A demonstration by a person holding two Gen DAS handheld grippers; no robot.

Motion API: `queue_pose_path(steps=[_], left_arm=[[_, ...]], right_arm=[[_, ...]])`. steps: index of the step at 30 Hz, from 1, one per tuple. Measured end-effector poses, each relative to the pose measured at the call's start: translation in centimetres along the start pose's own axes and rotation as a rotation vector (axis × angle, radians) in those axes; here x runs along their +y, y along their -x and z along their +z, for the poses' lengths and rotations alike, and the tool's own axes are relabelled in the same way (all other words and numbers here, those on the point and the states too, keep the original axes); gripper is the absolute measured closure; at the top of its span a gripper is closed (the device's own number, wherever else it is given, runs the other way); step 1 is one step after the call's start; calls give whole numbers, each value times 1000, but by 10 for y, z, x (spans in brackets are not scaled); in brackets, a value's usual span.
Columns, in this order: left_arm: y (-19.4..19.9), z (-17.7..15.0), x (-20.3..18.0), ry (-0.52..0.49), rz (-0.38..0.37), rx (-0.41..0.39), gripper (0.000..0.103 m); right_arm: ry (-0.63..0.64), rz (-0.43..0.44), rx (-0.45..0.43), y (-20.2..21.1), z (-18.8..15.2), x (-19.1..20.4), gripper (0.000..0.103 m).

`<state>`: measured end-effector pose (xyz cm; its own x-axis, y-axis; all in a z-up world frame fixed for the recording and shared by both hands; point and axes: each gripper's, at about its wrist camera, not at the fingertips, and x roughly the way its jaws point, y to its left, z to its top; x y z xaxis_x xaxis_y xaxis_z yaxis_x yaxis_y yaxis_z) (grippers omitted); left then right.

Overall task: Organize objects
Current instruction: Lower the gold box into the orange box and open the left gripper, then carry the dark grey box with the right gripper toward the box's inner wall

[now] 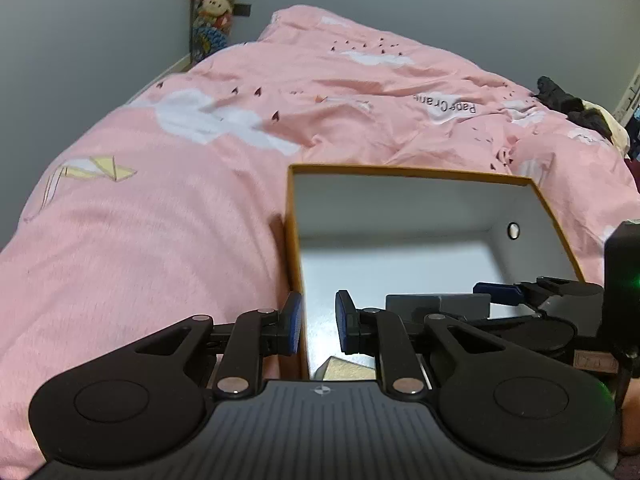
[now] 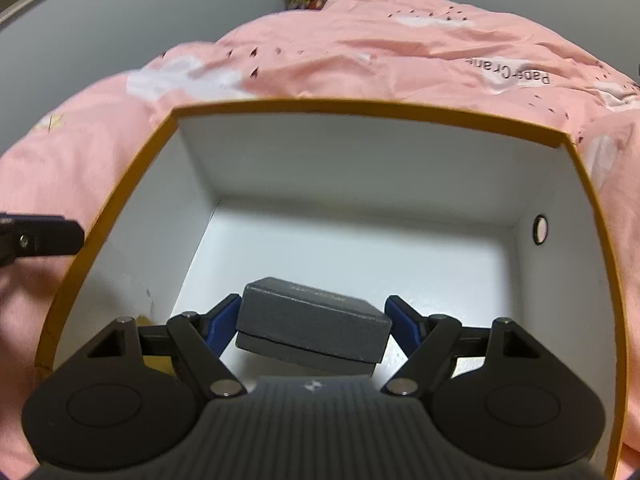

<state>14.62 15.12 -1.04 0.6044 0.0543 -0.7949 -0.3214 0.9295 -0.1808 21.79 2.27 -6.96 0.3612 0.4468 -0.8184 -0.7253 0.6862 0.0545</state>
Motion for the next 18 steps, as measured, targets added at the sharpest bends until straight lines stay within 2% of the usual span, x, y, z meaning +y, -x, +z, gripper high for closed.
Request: queue_pose_path(steps=[5, 9, 14, 18], left_arm=[[-7, -3, 6, 15, -20, 23, 84], [-10, -6, 9, 23, -37, 23, 84], [-9, -8, 17, 43, -43, 22, 84], [-10, -9, 18, 52, -60, 24, 84]], right_arm=[[-15, 15, 81, 2, -6, -4, 24], [-34, 63, 83, 14, -6, -5, 24], [7, 177, 70, 30, 5, 10, 36], [24, 248, 108, 28, 12, 21, 45]])
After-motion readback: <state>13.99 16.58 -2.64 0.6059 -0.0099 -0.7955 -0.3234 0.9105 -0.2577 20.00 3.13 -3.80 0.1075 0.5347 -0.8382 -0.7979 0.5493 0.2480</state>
